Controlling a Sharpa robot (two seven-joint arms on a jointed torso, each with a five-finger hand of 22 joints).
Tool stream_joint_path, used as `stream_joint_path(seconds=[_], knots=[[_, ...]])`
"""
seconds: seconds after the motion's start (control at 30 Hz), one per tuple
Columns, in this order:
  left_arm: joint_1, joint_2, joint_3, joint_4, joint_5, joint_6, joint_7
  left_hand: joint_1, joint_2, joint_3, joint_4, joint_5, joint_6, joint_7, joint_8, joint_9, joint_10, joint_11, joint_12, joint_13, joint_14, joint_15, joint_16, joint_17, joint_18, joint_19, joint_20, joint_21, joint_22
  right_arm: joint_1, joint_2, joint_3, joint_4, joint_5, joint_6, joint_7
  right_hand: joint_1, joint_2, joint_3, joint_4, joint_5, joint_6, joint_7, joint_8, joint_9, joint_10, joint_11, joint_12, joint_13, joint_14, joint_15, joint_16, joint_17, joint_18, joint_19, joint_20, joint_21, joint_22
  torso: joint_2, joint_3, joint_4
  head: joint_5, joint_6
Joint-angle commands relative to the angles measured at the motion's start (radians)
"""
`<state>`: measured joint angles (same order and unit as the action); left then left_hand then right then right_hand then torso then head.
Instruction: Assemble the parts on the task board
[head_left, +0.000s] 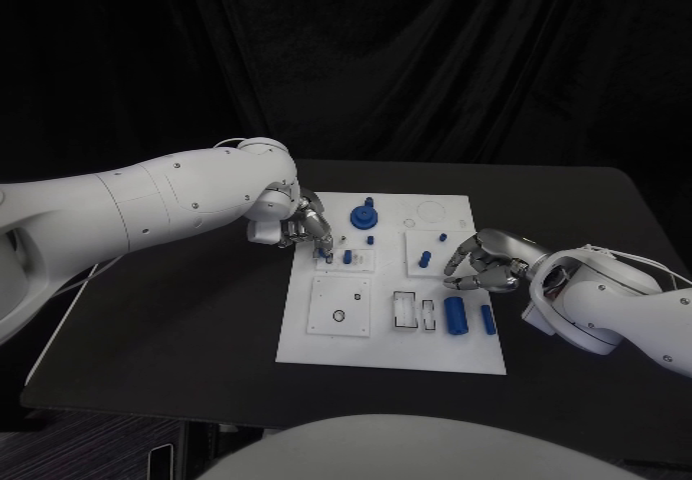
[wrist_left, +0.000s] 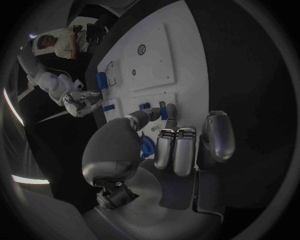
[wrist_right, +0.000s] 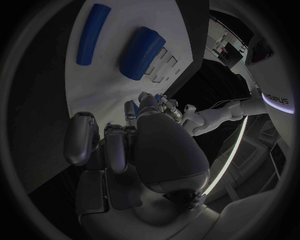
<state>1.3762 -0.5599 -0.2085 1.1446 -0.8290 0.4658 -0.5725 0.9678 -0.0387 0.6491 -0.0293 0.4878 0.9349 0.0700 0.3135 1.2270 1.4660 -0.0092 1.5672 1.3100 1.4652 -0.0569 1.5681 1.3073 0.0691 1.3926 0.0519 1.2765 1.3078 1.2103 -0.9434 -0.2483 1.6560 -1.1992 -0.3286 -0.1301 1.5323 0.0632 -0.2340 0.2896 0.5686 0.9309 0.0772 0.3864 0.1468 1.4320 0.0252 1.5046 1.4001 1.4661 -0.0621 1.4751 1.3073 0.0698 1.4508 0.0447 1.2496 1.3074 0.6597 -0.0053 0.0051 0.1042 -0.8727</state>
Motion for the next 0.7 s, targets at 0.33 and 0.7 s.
stream_joint_path(seconds=[0.33,0.7], knots=[[-0.005,-0.016,-0.002,0.028,-0.004,-0.019,-0.002,-0.009,0.003,0.047,-0.036,-0.006,0.025,-0.020,-0.003,0.000,0.105,-0.009,0.004,0.261,0.106,-0.007,0.003,0.263,0.002,0.007,-0.002,0.005,0.169,-0.004,0.000,0.000,0.001,-0.006,0.007,-0.014,0.047,0.050,0.006,-0.001,0.005,0.000,0.003,0.006,-0.002,0.022,-0.026,-0.014,-0.043,0.068,-0.005,-0.005,0.089,0.005,-0.005,-0.003,-0.003,0.152,0.001,-0.0007,-0.0025,0.003,0.000],[-0.005,-0.017,-0.002,0.034,-0.004,0.013,-0.016,-0.013,0.004,0.044,-0.031,-0.009,0.023,-0.020,-0.012,-0.008,0.105,-0.009,0.004,0.261,0.106,-0.008,0.003,0.263,0.003,0.005,-0.003,-0.001,0.167,-0.004,0.001,0.000,-0.001,-0.006,0.008,-0.015,0.047,0.050,0.006,-0.001,0.005,0.000,0.003,0.006,-0.002,0.022,-0.026,-0.014,-0.043,0.068,-0.005,-0.005,0.089,0.005,-0.005,-0.003,-0.003,0.152,0.001,-0.0001,-0.0017,0.002,0.000]])
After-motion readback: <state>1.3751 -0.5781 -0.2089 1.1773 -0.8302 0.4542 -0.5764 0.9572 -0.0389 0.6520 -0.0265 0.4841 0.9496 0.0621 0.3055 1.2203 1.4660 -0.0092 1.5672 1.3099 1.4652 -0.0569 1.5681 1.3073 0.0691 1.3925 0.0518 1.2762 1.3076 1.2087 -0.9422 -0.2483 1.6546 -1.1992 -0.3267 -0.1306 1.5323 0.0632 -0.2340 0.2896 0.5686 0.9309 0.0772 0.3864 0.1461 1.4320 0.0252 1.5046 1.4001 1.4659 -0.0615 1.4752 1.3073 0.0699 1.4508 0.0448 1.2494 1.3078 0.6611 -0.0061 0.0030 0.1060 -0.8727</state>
